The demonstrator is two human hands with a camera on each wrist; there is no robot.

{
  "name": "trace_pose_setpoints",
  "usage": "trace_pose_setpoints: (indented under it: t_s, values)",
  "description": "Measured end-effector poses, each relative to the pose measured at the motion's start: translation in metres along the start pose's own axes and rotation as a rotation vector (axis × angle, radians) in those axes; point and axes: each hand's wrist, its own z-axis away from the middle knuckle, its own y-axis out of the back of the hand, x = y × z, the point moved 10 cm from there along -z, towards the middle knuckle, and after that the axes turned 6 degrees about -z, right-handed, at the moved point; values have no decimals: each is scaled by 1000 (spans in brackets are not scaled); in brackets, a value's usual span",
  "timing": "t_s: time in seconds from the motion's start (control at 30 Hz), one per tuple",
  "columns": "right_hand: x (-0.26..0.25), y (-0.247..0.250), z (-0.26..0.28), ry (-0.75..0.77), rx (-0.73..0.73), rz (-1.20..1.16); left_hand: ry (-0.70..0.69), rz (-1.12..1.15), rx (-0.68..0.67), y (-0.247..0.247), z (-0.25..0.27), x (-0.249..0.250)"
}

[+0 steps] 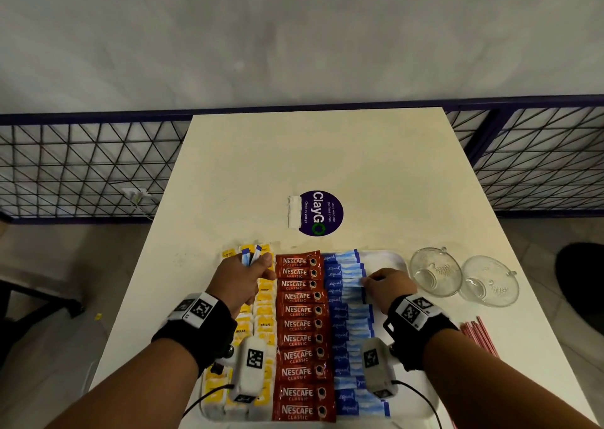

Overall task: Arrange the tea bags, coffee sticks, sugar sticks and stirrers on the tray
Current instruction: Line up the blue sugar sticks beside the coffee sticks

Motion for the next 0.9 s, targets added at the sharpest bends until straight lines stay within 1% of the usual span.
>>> trace_pose_setpoints:
  t_s: [0.37,0.47,0.5,0.57,0.6,0.67,0.73,0.77,0.83,0.9]
  values:
    - [5,1,-2,21,42,8,-11,-10,-41,-5,3,2]
    - [-3,9,4,38,83,45,-17,-11,-93,-11,7,4]
    - [-10,14,9,70,108,34,-17,-11,-129,-15,9,5]
    - [-40,19,25,215,130,-34,-18,-14,-234,-27,15,10]
    - [-59,16,34,310,86,-104,-23,-23,-297,-35,19,14]
    - [-97,2,55,469,-92,-263,-40,-61,-418,-52,27,23]
    - [-123,-10,70,571,-226,-304,-66,-115,-511,-69,36,34]
    - [-130,-12,73,601,-249,-293,-85,-126,-545,-75,40,41]
    - [-133,-8,73,631,-234,-302,-112,-107,-579,-81,43,50]
    - [-124,0,65,586,-193,-358,-102,-51,-554,-75,39,50]
